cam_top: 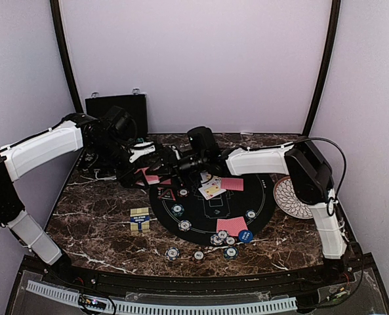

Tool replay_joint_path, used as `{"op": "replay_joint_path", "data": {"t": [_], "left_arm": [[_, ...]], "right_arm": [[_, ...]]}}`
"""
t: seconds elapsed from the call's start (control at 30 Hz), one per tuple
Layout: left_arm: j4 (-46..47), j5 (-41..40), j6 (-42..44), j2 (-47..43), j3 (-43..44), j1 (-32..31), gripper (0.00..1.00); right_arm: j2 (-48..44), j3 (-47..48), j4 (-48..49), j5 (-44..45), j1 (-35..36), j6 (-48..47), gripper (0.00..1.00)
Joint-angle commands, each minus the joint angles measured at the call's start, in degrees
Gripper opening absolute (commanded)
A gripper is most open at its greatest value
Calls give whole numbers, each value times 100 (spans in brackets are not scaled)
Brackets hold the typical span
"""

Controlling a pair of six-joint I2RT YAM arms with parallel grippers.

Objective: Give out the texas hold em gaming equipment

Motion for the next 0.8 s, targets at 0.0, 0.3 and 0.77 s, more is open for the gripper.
{"op": "replay_joint_path", "data": {"t": [0.0,0.3,0.77], "left_arm": [[-68,94,3,-298,152,32,0],[-45,77,2,-262,144,31,0],[15,-66,47,-305,-19,32,0]], "right_arm": [[-197,-421,4,63,-167,-139,63],[-600,-893,483,-82,-253,84,54],[-1014,-1387,1764,-290,-311,1076,27]]}}
